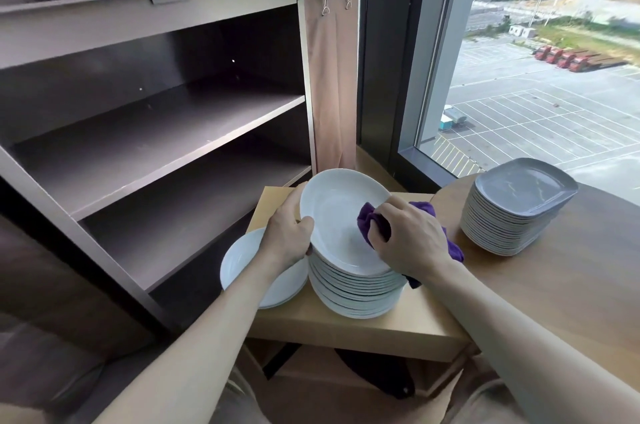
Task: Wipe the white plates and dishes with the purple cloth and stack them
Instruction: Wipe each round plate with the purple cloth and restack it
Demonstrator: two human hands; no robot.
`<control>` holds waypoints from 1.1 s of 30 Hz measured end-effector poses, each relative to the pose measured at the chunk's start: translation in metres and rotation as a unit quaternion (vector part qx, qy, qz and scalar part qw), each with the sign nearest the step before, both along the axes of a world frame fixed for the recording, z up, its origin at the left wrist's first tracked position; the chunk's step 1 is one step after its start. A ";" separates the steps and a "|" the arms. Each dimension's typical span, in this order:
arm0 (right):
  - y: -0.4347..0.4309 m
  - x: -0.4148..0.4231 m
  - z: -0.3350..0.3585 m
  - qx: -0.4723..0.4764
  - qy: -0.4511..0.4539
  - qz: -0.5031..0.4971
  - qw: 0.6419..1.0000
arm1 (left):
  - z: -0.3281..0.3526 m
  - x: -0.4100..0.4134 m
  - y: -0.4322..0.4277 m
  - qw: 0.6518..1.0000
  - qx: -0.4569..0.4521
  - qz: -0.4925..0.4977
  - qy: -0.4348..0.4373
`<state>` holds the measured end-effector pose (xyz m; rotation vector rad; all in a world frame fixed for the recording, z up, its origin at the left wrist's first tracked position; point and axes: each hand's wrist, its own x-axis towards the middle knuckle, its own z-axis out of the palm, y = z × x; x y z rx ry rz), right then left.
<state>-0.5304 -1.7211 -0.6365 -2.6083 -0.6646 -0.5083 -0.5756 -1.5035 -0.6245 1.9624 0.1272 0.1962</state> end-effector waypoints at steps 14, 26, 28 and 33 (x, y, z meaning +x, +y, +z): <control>0.010 -0.010 0.003 0.049 -0.016 -0.019 0.998 | -0.014 -0.044 0.068 0.977 -0.050 0.200 -0.055; 0.016 -0.011 -0.005 0.028 -0.002 -0.025 0.999 | -0.085 -0.059 0.075 0.904 -0.145 0.401 0.029; 0.016 -0.012 -0.005 0.020 0.000 -0.027 0.999 | -0.094 -0.060 0.073 0.901 -0.146 0.407 0.044; 0.017 -0.012 -0.004 0.009 0.006 -0.030 0.999 | -0.108 -0.061 0.071 0.900 -0.129 0.411 0.069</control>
